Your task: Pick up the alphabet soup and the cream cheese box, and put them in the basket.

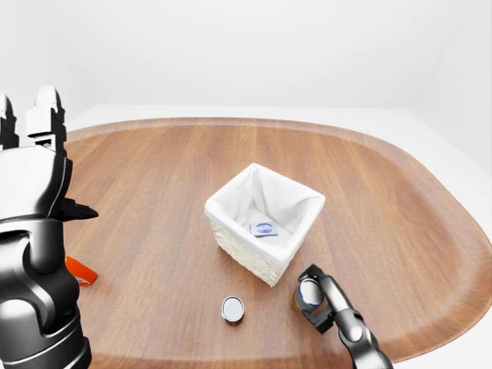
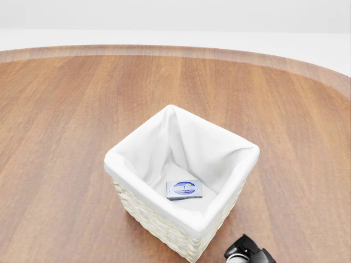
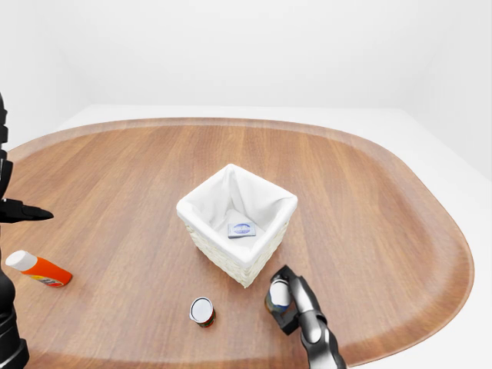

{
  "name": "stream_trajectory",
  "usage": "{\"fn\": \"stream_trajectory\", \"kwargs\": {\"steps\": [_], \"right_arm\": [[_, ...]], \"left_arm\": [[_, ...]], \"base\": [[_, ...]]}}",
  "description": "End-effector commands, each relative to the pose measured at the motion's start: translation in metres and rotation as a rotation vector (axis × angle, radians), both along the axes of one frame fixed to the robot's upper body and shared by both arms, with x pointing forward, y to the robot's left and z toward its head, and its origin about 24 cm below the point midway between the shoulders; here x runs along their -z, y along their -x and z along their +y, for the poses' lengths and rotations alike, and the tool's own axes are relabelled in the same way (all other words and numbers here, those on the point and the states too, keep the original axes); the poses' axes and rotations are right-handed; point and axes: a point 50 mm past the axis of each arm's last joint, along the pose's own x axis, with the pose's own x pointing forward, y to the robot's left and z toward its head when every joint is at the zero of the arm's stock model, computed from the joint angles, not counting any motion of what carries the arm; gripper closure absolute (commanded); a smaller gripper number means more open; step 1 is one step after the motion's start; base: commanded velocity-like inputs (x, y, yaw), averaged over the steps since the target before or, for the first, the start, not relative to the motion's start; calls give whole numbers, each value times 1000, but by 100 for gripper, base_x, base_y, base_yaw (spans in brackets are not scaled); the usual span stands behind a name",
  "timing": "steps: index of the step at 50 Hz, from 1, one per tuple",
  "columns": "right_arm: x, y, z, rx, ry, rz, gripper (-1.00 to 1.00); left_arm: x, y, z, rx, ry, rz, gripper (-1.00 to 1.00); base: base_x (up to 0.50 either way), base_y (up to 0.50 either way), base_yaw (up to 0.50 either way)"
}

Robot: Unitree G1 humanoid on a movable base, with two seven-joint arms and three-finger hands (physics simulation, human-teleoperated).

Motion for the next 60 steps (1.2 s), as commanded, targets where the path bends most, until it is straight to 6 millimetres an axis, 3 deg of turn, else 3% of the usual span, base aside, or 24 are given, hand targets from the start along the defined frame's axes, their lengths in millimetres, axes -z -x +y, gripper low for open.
{"fn": "stream_trajectory", "kwargs": {"steps": [1, 19, 34, 50, 57, 60], "right_arm": [[19, 21, -4, 12, 1, 111, 100], [-28, 5, -19, 121, -86, -122, 100], [-69, -28, -40, 326, -102, -393, 100], [-85, -34, -55, 405, -79, -487, 100], [-105, -37, -59, 401, -96, -568, 100], [-125, -42, -53, 364, -117, -651, 100]], "left_arm": [[-1, 1, 0, 1, 0, -5, -100], [1, 0, -1, 11, 8, 2, -100], [1, -1, -2, 15, 11, 10, -100], [1, 0, -2, 13, 8, 9, -100], [1, -1, -2, 13, 10, 7, -100], [1, 0, -2, 13, 9, 6, -100]], "base": [[0, 0, 0], [0, 0, 0], [0, 0, 0], [0, 0, 0], [0, 0, 0], [0, 0, 0]]}}
